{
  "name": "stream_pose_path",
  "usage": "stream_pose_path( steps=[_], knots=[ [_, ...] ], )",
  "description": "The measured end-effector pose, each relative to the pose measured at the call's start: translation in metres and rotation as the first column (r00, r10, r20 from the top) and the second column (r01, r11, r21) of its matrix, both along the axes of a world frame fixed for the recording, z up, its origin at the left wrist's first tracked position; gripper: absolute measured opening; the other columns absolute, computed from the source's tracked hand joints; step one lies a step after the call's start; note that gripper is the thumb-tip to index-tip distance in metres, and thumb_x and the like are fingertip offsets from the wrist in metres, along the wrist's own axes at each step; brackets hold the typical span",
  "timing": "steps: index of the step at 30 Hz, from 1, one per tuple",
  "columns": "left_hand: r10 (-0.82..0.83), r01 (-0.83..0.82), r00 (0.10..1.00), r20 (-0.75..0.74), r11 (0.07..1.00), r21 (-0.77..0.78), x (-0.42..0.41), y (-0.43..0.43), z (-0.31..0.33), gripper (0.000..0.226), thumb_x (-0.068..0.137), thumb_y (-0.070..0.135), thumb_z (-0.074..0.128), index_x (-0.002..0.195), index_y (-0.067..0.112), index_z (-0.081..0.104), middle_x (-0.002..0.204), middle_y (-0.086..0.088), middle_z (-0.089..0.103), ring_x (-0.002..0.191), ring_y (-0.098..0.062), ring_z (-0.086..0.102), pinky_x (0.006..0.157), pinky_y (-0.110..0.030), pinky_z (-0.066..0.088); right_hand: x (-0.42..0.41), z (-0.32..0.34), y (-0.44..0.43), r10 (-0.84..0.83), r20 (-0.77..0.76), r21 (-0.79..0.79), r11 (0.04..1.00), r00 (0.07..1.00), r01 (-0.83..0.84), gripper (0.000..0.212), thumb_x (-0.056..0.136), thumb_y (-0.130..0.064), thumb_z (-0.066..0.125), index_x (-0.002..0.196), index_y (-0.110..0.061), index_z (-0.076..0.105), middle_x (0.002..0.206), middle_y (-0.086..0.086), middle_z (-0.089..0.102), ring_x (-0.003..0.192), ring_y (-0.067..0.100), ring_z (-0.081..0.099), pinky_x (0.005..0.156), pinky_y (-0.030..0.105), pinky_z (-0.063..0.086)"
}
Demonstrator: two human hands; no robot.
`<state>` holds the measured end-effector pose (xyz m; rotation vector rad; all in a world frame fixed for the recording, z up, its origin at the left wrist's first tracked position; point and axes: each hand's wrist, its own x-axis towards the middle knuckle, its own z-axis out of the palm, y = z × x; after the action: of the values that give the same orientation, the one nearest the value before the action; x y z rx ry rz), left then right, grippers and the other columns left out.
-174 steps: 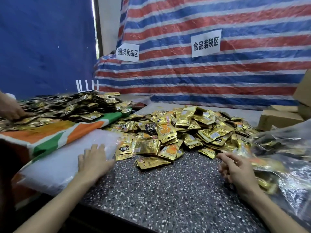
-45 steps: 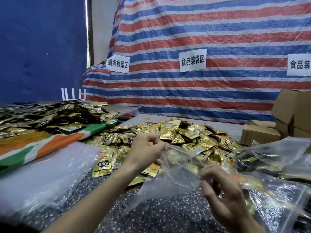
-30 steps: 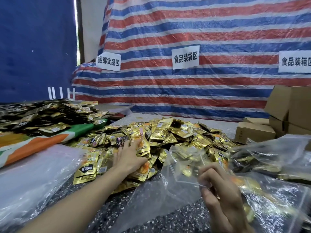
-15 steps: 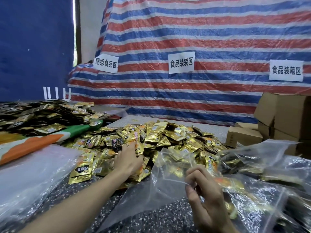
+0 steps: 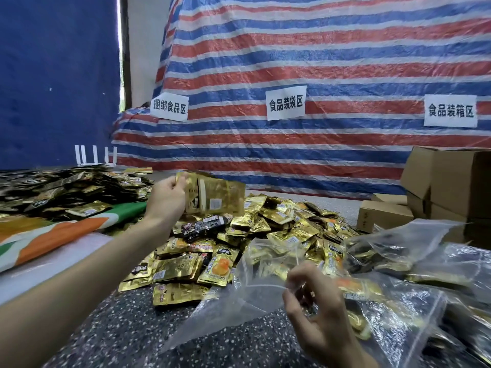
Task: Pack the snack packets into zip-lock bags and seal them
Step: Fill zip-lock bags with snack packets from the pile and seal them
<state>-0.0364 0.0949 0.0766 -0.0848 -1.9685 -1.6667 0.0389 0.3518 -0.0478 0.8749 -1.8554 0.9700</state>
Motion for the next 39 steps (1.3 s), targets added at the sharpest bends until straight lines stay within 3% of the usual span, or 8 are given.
stream_pose_path(
  steps=[2,5,7,13,24,29,35,39],
  knots=[
    [-0.138,0.137,0.990,0.038,0.990,0.033,0.019,0.002,0.017,0.035,0.107,0.024,0.037,0.111,0.012,0.069,0.103,-0.007,0.072,0.099,-0.027,0.064,0.085,-0.046,0.055,0.001,0.000,-0.001,0.003,-0.004,0.017,1.000,1.000,-0.003,0.016,0.085,-0.016,0.058,0.088,-0.028,0.048,0.079,-0.014,0.050,0.061,0.003,0.046,0.056,0.014,0.035],
    [-0.361,0.363,0.931,0.052,0.930,-0.053,0.050,0.006,0.041,0.044,0.104,0.023,0.044,0.076,0.015,0.077,0.075,-0.006,0.075,0.063,-0.020,0.068,0.047,-0.027,0.053,0.002,0.000,-0.001,0.007,-0.016,0.026,1.000,1.000,-0.007,0.015,0.086,-0.016,0.058,0.089,-0.028,0.048,0.079,-0.015,0.050,0.062,0.002,0.046,0.056,0.014,0.035],
    [-0.450,0.459,0.889,0.086,0.872,-0.169,0.067,0.012,0.051,0.041,0.102,0.024,0.048,0.075,0.017,0.078,0.070,-0.006,0.073,0.054,-0.018,0.066,0.041,-0.023,0.048,0.003,0.001,-0.001,0.013,-0.021,0.018,1.000,1.000,-0.012,0.014,0.087,-0.017,0.059,0.090,-0.027,0.049,0.080,-0.015,0.050,0.062,0.003,0.047,0.055,0.015,0.036],
    [-0.374,0.432,0.902,0.215,0.778,-0.456,0.085,0.042,0.065,0.046,0.099,0.043,0.053,0.080,0.007,0.077,0.068,-0.010,0.073,0.049,-0.016,0.065,0.039,-0.020,0.044,0.006,0.003,-0.002,0.063,-0.097,-0.039,0.997,0.993,-0.067,0.012,0.088,-0.015,0.060,0.089,-0.022,0.051,0.077,-0.009,0.052,0.060,0.011,0.049,0.049,0.027,0.041],
    [-0.208,0.483,0.871,0.446,0.534,-0.694,0.073,0.089,0.047,0.041,0.101,0.048,0.047,0.117,0.019,0.071,0.107,0.000,0.070,0.098,-0.020,0.065,0.081,-0.038,0.059,0.004,0.008,-0.004,0.068,-0.200,-0.076,0.993,0.977,-0.085,0.005,0.095,-0.016,0.060,0.097,-0.012,0.057,0.087,0.003,0.060,0.079,0.012,0.058,0.060,0.026,0.051],
    [-0.248,0.628,0.742,0.622,0.579,-0.519,0.068,0.090,0.035,0.044,0.103,0.047,0.042,0.118,0.013,0.065,0.105,-0.011,0.069,0.089,-0.028,0.071,0.064,-0.035,0.062,0.005,0.010,-0.004,0.036,-0.215,-0.130,0.989,0.976,-0.065,0.003,0.092,-0.011,0.061,0.094,-0.009,0.060,0.085,0.002,0.059,0.080,0.009,0.057,0.069,0.016,0.046],
    [-0.277,0.466,0.885,0.375,0.575,-0.672,0.062,0.097,0.013,0.029,0.088,0.035,0.073,0.079,0.017,0.051,0.073,0.001,0.056,0.062,-0.012,0.049,0.053,-0.025,0.043,0.006,0.011,-0.004,0.024,-0.235,-0.170,0.983,0.972,-0.065,0.007,0.092,-0.010,0.060,0.097,-0.013,0.056,0.086,0.001,0.059,0.080,0.009,0.058,0.069,0.017,0.047],
    [-0.370,0.540,0.838,0.401,0.662,-0.519,0.062,0.096,0.016,0.034,0.079,0.023,0.081,0.080,0.016,0.048,0.073,-0.001,0.060,0.059,-0.014,0.053,0.054,-0.027,0.044,0.005,0.010,-0.003,0.032,-0.235,-0.207,0.975,0.972,-0.082,0.007,0.100,-0.023,0.057,0.101,-0.017,0.056,0.089,-0.007,0.056,0.078,0.011,0.059,0.067,0.020,0.050]
  ],
)
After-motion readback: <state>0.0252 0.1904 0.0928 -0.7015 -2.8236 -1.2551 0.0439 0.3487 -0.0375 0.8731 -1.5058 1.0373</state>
